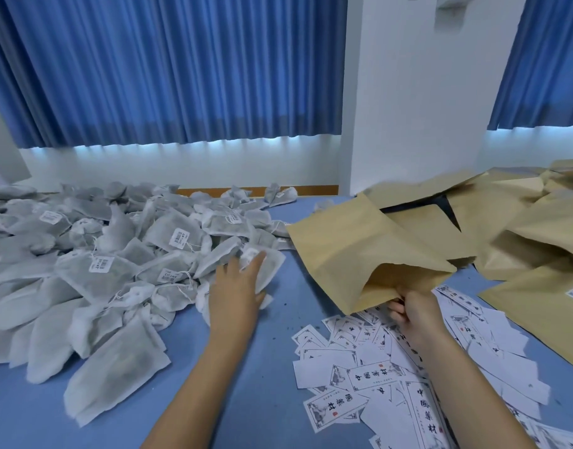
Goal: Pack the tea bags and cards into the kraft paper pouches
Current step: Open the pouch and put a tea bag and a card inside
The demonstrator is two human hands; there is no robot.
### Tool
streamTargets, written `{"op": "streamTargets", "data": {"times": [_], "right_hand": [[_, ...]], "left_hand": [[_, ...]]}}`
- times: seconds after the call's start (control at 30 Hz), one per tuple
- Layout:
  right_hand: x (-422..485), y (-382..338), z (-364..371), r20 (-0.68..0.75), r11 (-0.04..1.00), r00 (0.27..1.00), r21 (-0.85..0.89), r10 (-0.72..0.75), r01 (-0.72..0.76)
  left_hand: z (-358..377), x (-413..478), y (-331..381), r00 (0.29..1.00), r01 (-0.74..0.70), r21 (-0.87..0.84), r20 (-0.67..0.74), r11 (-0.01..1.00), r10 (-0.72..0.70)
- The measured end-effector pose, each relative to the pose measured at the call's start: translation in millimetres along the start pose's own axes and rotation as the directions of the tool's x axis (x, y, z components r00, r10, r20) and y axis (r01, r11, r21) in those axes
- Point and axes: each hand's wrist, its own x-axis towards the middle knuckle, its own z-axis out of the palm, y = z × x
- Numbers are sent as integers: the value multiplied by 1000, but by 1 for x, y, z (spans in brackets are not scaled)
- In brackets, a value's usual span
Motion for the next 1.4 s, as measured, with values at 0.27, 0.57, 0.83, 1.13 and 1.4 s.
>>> {"op": "streamTargets", "data": {"times": [0.27,0.57,0.83,1.13,1.4], "right_hand": [[0,0,2,7,998,999,45,39,-39],[-6,-1,13,22,978,988,141,-156,151],[-5,-2,5,-12,983,994,151,-104,105],[-1,3,7,88,985,982,-26,-168,170],[-11,8,14,185,961,954,-105,-235,257]], "left_hand": [[37,42,-28,952,122,63,275,991,-134],[18,4,-13,811,-142,-267,521,953,267],[-3,-3,-3,839,-267,-619,228,739,494],[-32,-5,7,938,293,-956,286,-6,197],[-38,2,69,699,395,-871,491,293,520]]}}
